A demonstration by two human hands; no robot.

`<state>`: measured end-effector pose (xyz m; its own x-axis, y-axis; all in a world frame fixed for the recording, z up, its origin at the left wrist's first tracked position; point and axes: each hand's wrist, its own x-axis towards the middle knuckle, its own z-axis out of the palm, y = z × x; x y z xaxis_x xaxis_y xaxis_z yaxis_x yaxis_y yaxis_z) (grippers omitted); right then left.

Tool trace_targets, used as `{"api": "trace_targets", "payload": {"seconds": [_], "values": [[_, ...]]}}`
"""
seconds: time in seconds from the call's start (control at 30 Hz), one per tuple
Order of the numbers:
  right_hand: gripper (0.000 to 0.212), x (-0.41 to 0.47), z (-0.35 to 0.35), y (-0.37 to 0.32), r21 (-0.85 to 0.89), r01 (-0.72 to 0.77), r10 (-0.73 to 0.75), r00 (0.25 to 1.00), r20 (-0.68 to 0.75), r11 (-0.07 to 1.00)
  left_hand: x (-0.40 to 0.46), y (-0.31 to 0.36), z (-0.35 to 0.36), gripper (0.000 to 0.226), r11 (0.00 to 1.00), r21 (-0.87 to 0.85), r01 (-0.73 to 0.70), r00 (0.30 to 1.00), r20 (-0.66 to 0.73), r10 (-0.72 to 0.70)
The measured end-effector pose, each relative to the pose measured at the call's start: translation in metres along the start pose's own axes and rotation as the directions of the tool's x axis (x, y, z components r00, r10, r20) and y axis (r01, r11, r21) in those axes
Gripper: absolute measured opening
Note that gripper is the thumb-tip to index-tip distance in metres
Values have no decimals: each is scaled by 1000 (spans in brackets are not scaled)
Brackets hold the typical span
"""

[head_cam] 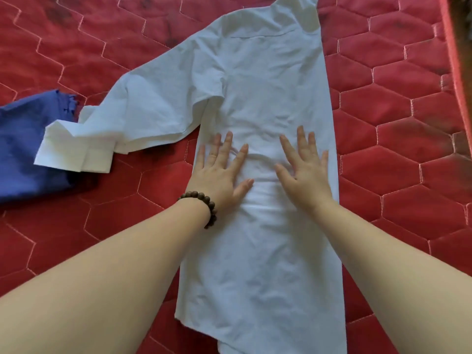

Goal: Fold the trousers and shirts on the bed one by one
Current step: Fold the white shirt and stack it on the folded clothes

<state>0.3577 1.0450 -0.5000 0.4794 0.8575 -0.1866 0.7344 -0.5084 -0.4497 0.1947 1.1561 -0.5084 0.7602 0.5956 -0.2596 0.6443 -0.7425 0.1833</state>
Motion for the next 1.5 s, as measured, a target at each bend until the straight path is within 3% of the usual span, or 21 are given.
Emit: {"api": "trace_targets", "payload": {"seconds": [0.1,0.2,0.4,0.57,0.63,0.73,0.83,0.93,1.0,1.1,1.2,1.3,1.4,1.5], "values": [[59,-38,4,-5,-128,90,-91,996,-4,988,-42,8,10,69,999,54,-1,1000,9,0],[60,-90,29,-16,-242,164,-141,984,110,956,-86,21,26,65,999,43,9,1000,3,-9],[57,-173,41,5,-291,1,14,999,50,957,-162,11,47,61,993,42,114,993,-5,-114],[58,-203,34,9,-372,-96,128,990,62,923,-192,19,41,68,973,-116,198,978,83,-189],[61,-210,30,-2,-327,-101,135,987,84,940,-203,23,32,64,936,-294,196,980,39,-193],[64,-222,30,-20,-219,3,39,981,188,976,-217,26,20,52,852,-489,185,969,-53,-241],[77,-242,33,-33,-175,101,-48,958,283,979,-232,31,14,55,794,-578,188,976,19,-218],[94,-260,33,-33,-243,157,-59,929,366,957,-242,34,15,55,795,-580,179,983,79,-164],[85,-268,28,-28,-246,144,-56,941,333,959,-244,34,15,43,828,-542,143,985,-4,-173],[51,-275,18,-22,-95,73,-64,993,94,993,-242,32,9,19,833,-539,126,949,-181,-260],[33,-274,6,-19,54,-110,111,993,-27,993,-240,32,2,12,803,-582,128,914,-245,-323],[22,-268,-3,-14,185,-219,240,966,-99,958,-240,36,-2,13,824,-560,93,912,-285,-296],[22,-269,-7,-13,194,-193,220,967,-126,962,-238,38,-5,6,829,-554,79,914,-291,-282],[56,-277,0,-12,-28,-137,139,988,60,990,-237,38,-4,8,855,-515,63,929,-284,-239]]}}
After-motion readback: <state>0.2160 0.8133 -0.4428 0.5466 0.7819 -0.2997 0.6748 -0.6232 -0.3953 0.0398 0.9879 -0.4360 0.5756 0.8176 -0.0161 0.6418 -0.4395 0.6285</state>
